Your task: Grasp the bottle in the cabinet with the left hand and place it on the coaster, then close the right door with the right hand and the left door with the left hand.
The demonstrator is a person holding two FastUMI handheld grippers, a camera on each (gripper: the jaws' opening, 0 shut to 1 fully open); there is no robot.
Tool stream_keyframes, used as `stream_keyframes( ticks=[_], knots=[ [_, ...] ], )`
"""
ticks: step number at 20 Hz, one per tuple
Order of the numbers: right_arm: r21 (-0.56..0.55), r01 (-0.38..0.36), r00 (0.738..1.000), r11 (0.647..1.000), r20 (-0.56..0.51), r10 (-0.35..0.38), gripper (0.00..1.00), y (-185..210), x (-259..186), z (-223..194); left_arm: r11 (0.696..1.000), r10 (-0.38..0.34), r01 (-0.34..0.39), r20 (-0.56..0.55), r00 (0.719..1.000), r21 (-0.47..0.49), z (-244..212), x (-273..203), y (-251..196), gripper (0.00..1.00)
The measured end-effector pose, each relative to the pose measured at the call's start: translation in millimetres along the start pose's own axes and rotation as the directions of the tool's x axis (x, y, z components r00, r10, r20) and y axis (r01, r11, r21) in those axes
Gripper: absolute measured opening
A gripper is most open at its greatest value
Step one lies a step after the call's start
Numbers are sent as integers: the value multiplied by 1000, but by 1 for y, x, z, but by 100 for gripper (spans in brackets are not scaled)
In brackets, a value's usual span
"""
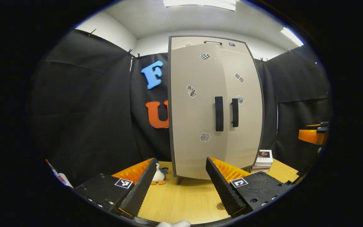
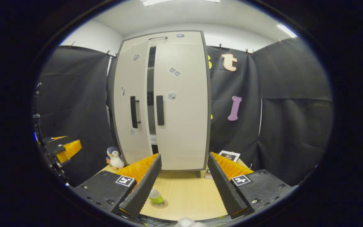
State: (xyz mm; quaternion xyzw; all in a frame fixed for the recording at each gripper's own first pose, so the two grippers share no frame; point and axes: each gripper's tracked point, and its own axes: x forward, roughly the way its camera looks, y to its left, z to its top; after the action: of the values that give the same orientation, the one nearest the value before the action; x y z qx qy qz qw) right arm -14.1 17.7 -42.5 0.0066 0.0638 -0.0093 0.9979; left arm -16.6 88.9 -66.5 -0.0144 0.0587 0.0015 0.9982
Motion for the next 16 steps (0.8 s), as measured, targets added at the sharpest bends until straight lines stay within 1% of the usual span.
stream_keyframes(
  ticks=[11, 12, 13, 14, 16],
  knots=[
    [3, -21, 1000, 1000, 1, 21, 97, 2, 5, 0, 1000, -12, 12, 1, 1000, 9, 4, 1, -12, 96],
    [4, -21, 1000, 1000, 4, 21, 94, 2, 4, 0, 1000, -12, 12, 2, 1000, 10, 5, 2, -13, 96],
    [5, -20, 1000, 1000, 5, 20, 94, 0, 5, 1, 1000, -13, 13, 1, 1000, 9, 4, 3, -14, 96],
    [7, -18, 1000, 1000, 9, 18, 97, -2, 5, 3, 1000, -15, 15, 3, 1000, 7, 5, 4, -16, 96],
    [8, -15, 1000, 1000, 11, 15, 97, -4, 6, 4, 1000, -15, 15, 5, 1000, 4, 8, 5, -17, 96]
  ],
)
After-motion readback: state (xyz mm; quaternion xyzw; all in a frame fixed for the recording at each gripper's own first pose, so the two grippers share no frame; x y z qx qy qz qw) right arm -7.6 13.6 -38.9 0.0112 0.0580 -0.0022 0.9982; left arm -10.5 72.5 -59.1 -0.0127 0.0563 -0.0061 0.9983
